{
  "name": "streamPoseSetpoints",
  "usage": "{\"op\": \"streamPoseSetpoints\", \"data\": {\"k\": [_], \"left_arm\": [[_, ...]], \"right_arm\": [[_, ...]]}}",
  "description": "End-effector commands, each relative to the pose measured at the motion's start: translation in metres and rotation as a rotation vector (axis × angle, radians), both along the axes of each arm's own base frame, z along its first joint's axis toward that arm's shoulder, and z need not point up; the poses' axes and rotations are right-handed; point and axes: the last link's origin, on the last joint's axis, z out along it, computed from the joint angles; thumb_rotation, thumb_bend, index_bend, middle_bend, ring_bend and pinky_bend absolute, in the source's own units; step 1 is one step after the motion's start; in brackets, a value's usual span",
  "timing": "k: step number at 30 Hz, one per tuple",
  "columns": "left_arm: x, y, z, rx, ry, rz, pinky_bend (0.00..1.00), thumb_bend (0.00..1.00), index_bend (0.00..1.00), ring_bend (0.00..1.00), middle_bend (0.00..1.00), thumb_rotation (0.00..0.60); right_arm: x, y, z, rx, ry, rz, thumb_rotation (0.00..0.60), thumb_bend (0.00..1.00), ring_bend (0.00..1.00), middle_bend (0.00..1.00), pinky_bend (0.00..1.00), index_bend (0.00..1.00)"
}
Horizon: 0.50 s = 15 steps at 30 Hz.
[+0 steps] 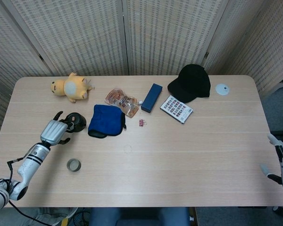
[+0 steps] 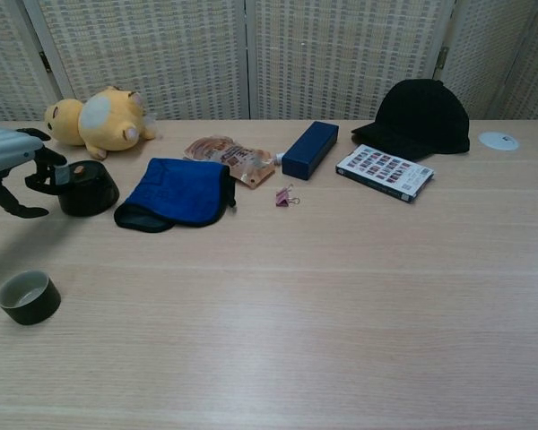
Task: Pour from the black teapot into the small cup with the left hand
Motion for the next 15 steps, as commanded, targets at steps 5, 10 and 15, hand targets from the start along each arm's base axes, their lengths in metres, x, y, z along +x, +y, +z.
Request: {"op": "streamPoseSetpoints", "data": {"k": [5, 10, 15], "left_arm": [[-0.0008, -0.0001, -0.0033, -0.012, 0.008, 0.005, 0.0, 0.27, 0.49, 0.42, 0.46, 0.6], [-0.0011, 0.0, -0.0046, -0.016, 0.01, 0.01, 0.0, 0.27, 0.52, 0.44, 0.49, 0.6], [-0.0009, -0.0011, -0.0048, -0.022, 0.017, 0.014, 0.0, 0.27, 0.53, 0.46, 0.51, 0.6]], "right_arm": [[-0.0009, 0.0006, 0.0, -0.001, 0.0, -0.004, 0.6, 0.16, 0.16, 0.28, 0.18, 0.16], [-0.0014, 0.0012, 0.0003, -0.003, 0.0, -0.006, 0.6, 0.16, 0.16, 0.28, 0.18, 0.16], [-0.0019, 0.0016, 0.0003, -0.004, 0.0, -0.008, 0.6, 0.16, 0.16, 0.28, 0.18, 0.16]]}}
